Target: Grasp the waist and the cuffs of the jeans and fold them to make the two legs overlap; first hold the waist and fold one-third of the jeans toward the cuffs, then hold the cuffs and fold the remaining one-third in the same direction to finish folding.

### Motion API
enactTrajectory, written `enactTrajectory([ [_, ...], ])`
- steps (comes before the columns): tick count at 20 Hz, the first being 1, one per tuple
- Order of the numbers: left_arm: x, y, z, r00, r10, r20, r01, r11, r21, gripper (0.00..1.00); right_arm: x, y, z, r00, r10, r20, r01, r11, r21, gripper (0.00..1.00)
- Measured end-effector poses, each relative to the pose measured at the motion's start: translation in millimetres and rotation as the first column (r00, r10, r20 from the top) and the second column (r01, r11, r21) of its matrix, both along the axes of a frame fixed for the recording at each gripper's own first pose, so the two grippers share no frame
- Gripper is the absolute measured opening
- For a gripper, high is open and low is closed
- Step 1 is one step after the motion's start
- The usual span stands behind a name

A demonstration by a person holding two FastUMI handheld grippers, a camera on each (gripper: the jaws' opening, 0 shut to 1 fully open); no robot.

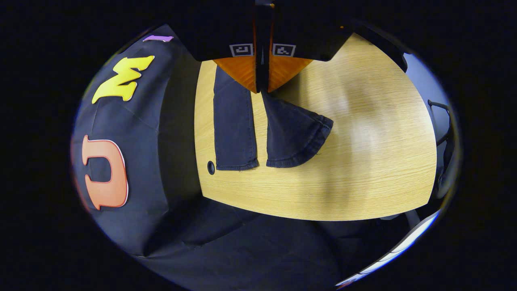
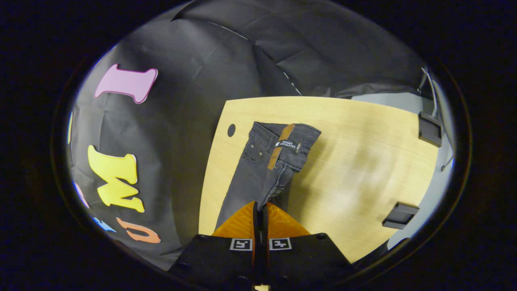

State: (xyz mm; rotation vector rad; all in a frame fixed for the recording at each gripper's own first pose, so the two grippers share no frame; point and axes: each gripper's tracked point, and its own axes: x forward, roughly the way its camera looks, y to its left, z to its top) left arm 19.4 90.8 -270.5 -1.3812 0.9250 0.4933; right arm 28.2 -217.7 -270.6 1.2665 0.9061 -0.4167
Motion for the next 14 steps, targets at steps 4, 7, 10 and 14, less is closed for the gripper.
enactTrajectory([
  [4,54.7,2.3,-1.6,1.000,-0.012,-0.027,0.011,0.999,-0.048,0.04,45.5,-3.1,0.1,0.999,0.036,0.011,-0.036,0.999,-0.004,0.01],
  [7,98.4,-7.0,-14.0,0.995,-0.080,-0.053,0.079,0.996,-0.028,0.03,88.2,0.2,-10.1,0.996,0.088,0.001,-0.088,0.995,-0.051,0.00],
  [10,140.8,-10.6,-25.0,0.990,-0.129,-0.065,0.128,0.992,-0.018,0.03,129.1,3.5,-17.8,0.993,0.115,-0.003,-0.115,0.991,-0.072,0.00],
  [14,183.2,-18.0,-46.9,0.976,-0.209,-0.059,0.209,0.978,-0.016,0.03,173.4,6.2,-48.2,0.988,0.151,-0.017,-0.152,0.984,-0.089,0.00],
])
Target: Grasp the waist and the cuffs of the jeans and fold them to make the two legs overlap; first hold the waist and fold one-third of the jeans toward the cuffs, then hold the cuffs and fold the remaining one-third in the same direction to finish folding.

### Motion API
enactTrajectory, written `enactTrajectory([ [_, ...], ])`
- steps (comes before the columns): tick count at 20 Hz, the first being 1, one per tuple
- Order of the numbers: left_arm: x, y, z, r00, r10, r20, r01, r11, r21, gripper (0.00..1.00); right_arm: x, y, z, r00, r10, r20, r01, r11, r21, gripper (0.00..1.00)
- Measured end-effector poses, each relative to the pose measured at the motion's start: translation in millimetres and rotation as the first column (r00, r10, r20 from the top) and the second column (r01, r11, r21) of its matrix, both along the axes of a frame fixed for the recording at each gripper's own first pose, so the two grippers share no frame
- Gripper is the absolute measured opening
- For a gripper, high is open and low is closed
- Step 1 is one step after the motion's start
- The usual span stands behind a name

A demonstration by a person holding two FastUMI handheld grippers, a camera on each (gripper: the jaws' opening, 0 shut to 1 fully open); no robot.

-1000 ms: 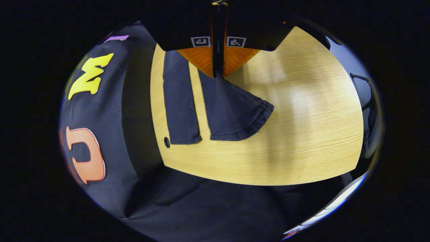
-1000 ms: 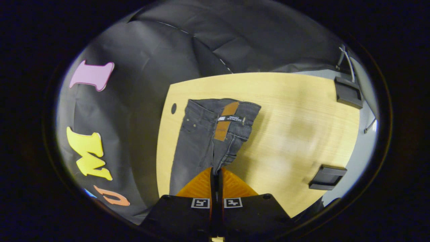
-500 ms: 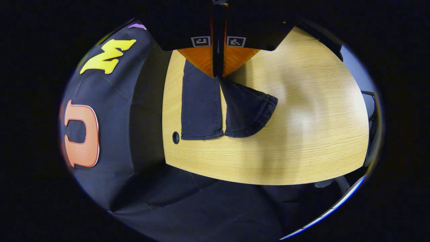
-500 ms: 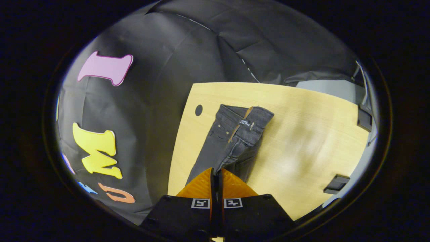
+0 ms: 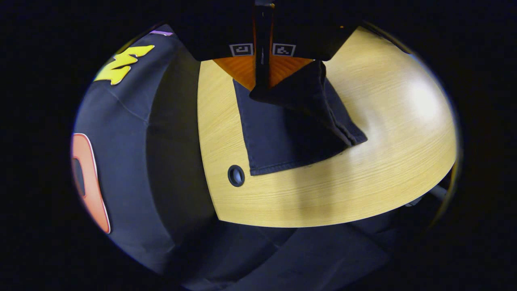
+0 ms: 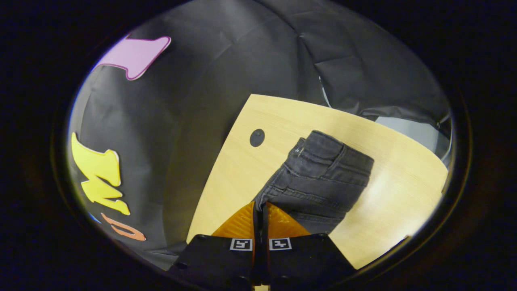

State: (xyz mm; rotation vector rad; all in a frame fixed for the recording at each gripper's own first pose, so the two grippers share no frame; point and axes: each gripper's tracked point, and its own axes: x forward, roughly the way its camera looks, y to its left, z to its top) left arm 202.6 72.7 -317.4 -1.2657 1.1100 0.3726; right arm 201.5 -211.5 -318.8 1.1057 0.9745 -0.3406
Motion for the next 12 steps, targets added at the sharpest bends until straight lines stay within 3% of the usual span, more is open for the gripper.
enactTrajectory([
  [5,39.3,-7.9,-29.9,1.000,-0.020,-0.011,0.019,0.998,-0.063,0.03,38.0,2.4,-51.1,0.999,-0.028,-0.019,0.030,0.996,0.083,0.00],
  [10,38.0,-6.9,-58.2,0.996,-0.010,-0.094,0.006,0.999,-0.041,0.06,51.0,5.1,-91.0,0.994,-0.045,-0.104,0.059,0.989,0.136,0.01],
  [11,38.1,1.1,-59.4,0.994,-0.001,-0.109,-0.001,1.000,-0.017,0.30,52.2,7.1,-94.4,0.992,-0.048,-0.113,0.064,0.988,0.141,0.01],
  [12,36.8,6.4,-58.1,0.993,0.001,-0.119,-0.001,1.000,-0.002,0.44,54.0,6.6,-95.3,0.993,-0.044,-0.105,0.059,0.989,0.139,0.03],
])
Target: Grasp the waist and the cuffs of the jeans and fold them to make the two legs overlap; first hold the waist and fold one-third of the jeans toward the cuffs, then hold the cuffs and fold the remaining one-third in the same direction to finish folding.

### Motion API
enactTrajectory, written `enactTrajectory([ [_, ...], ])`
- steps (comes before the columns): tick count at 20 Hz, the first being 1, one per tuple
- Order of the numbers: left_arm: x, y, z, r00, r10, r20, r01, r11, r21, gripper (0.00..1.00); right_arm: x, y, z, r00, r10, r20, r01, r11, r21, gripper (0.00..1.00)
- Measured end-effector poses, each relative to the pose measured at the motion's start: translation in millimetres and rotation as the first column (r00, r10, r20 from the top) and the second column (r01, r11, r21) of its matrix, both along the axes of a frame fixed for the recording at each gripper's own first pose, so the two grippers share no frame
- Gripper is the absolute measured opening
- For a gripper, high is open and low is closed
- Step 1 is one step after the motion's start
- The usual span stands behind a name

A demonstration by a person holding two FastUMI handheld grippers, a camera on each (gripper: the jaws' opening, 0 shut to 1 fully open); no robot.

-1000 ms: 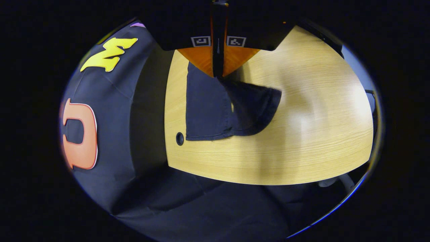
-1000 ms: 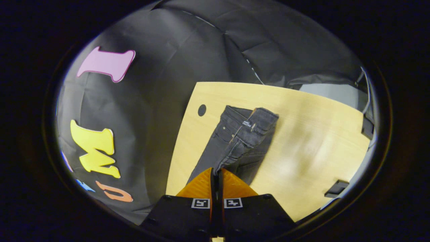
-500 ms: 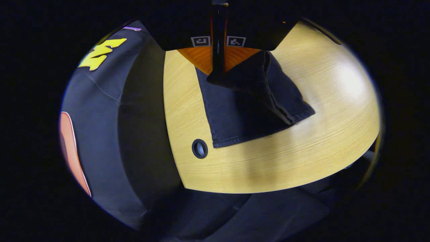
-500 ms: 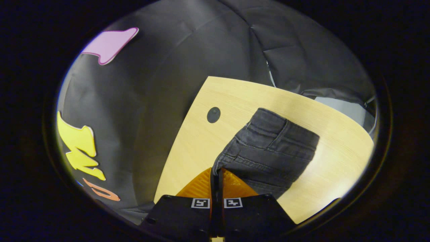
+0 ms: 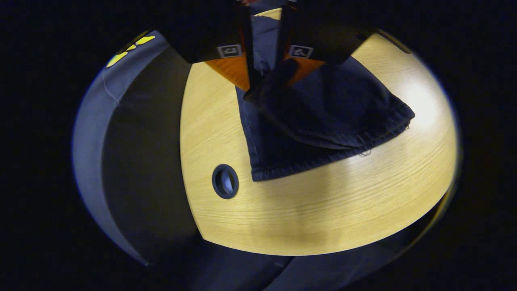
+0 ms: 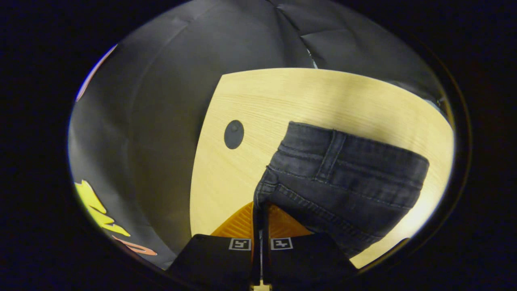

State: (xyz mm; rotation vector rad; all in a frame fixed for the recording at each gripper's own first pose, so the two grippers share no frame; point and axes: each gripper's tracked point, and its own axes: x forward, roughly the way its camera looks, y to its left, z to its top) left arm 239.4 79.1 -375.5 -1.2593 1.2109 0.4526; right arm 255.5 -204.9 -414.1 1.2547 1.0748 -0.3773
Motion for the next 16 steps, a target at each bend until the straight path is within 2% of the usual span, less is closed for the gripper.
enactTrajectory([
  [1,0.9,3.9,4.7,1.000,0.008,0.007,-0.008,1.000,0.001,0.58,3.5,0.9,-0.2,1.000,0.001,0.009,-0.001,1.000,-0.003,0.02],
  [4,-1.0,21.4,25.3,1.000,0.018,0.006,-0.019,0.999,0.032,0.99,10.6,-6.5,12.2,0.998,-0.013,0.059,0.015,1.000,-0.023,0.24],
  [7,-0.9,32.4,53.0,0.999,0.041,0.030,-0.042,0.998,0.036,0.98,11.1,-0.7,27.3,0.994,0.024,0.103,-0.018,0.998,-0.057,0.84],
  [9,1.0,40.6,81.4,0.998,0.044,0.055,-0.048,0.996,0.069,0.99,7.8,1.5,40.4,0.990,0.045,0.131,-0.035,0.996,-0.081,0.89],
  [10,5.3,42.3,101.0,0.996,0.019,0.088,-0.027,0.996,0.088,0.98,6.0,1.2,46.9,0.988,0.060,0.145,-0.046,0.994,-0.102,0.96],
  [12,13.9,49.2,148.6,0.984,-0.071,0.165,0.038,0.980,0.193,0.98,-2.8,1.7,66.1,0.979,0.104,0.176,-0.074,0.983,-0.169,0.98],
  [14,22.4,53.7,208.7,0.940,-0.216,0.263,0.115,0.929,0.353,0.99,-15.0,2.0,91.0,0.963,0.159,0.219,-0.100,0.962,-0.256,0.98],
  [16,23.3,54.6,274.9,0.872,-0.358,0.333,0.145,0.840,0.523,0.99,-32.2,2.2,126.2,0.938,0.206,0.280,-0.104,0.935,-0.340,0.98],
])
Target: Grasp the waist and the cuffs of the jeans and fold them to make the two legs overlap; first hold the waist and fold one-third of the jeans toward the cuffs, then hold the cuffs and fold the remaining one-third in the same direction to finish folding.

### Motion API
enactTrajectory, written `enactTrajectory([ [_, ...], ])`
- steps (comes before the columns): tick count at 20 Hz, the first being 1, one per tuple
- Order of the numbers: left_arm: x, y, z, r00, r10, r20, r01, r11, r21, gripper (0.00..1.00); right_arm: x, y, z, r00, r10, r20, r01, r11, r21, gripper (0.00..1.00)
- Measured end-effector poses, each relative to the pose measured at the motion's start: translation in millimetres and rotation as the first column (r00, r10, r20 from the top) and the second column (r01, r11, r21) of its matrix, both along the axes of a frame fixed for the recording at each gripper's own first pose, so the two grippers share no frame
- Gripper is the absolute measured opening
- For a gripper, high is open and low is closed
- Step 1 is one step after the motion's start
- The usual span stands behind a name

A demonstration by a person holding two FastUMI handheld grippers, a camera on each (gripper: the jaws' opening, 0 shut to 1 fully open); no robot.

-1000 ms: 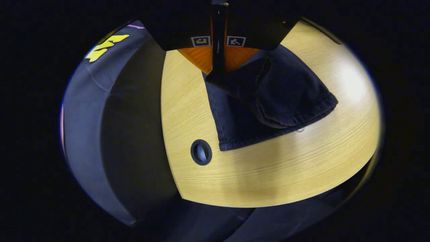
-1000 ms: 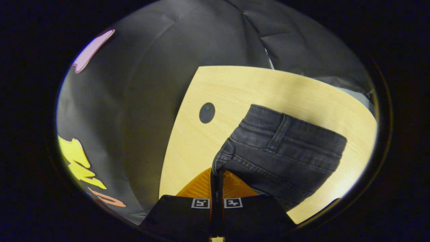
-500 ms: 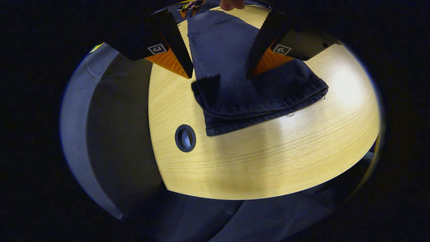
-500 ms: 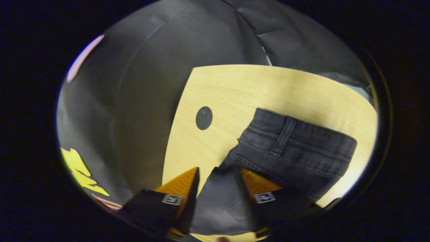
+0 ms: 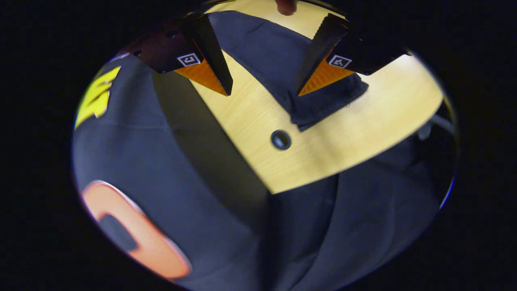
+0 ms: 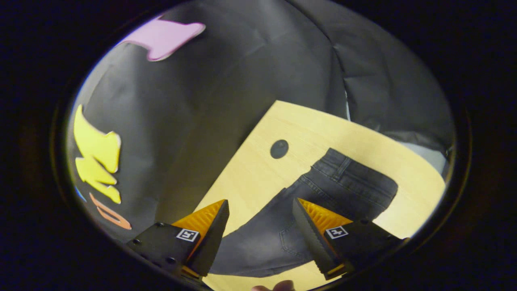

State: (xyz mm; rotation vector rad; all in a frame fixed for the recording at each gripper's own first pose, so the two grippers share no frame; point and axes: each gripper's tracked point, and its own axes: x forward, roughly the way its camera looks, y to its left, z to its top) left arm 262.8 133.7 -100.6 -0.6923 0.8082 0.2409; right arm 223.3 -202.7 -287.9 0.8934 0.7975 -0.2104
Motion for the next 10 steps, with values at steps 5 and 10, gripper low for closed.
enactTrajectory([
  [5,-20.8,-32.7,80.2,0.924,-0.260,0.279,0.172,0.937,0.304,0.99,-66.4,2.6,87.8,0.942,0.222,0.251,-0.114,0.917,-0.381,0.98],
  [10,-82.4,-82.1,132.4,0.822,-0.340,0.457,0.113,0.884,0.454,0.98,-163.2,20.5,132.0,0.874,0.382,0.301,-0.119,0.768,-0.629,0.98],
])
